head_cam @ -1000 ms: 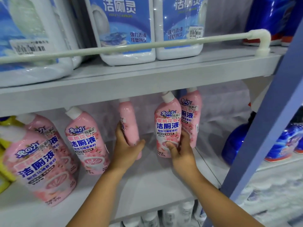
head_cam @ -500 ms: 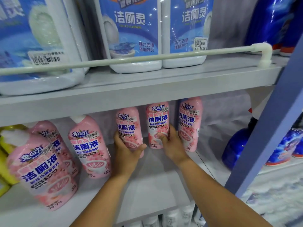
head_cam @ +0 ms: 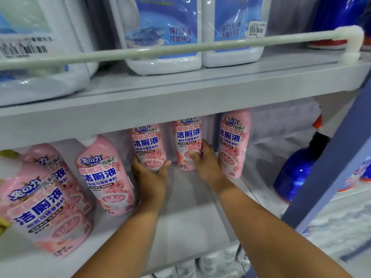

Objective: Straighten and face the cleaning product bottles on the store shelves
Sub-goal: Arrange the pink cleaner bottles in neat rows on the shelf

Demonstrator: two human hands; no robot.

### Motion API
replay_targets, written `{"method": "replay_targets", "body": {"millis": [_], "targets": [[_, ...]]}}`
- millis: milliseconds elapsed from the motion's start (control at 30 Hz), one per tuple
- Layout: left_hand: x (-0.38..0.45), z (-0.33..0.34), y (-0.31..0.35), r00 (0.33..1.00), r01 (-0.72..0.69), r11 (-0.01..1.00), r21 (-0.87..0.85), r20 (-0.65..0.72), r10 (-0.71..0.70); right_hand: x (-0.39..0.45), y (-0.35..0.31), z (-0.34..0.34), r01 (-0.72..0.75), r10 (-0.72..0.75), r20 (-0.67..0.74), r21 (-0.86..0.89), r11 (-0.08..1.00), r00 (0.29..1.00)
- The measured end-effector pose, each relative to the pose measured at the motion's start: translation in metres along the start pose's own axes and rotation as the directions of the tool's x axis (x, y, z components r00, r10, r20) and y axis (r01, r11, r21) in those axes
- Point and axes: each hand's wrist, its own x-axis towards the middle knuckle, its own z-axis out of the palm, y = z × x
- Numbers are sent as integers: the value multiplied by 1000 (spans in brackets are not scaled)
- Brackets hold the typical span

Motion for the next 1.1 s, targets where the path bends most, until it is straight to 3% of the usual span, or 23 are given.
{"method": "replay_targets", "body": {"millis": [200, 267, 300, 367, 433, 533, 600, 733, 900, 1100], "targets": [[1, -3, -1, 999, 22, 992, -126, 48, -16, -12, -1, 5, 64, -63, -32, 53, 997, 998], [1, -5, 0, 998, 20, 989, -150, 63, -11, -39, -19, -3, 70, -61, -183, 46, 996, 981], [1, -5, 0, 997, 19, 987, -161, 72, -8, -57, -26, -11, 100, -89, -326, 16, 995, 941], [2, -5, 0, 997, 14, 983, -185, 82, 1, -91, -34, -35, 182, -180, -591, -57, 982, 786], [2, -4, 0, 997, 22, 981, -190, 79, -7, -99, -30, -57, 138, -149, -698, -72, 988, 700], [0, -4, 2, 998, 20, 982, -186, 65, -8, -72, -12, -74, -40, 25, -643, -9, 999, 765], [0, -4, 3, 998, 18, 983, -184, 61, -7, -54, -6, -74, -58, 90, -582, 74, 996, 808], [-1, -4, 2, 998, 30, 982, -187, 60, -19, -43, -1, -66, 38, 28, -571, 104, 994, 820], [2, -1, -1, 999, 26, 984, -177, 51, -17, -21, -2, -58, 87, 11, -344, 268, 959, 939], [1, -2, -2, 998, 20, 984, -180, 65, -8, 10, 10, -50, 35, 67, -204, 458, 888, 977]]}}
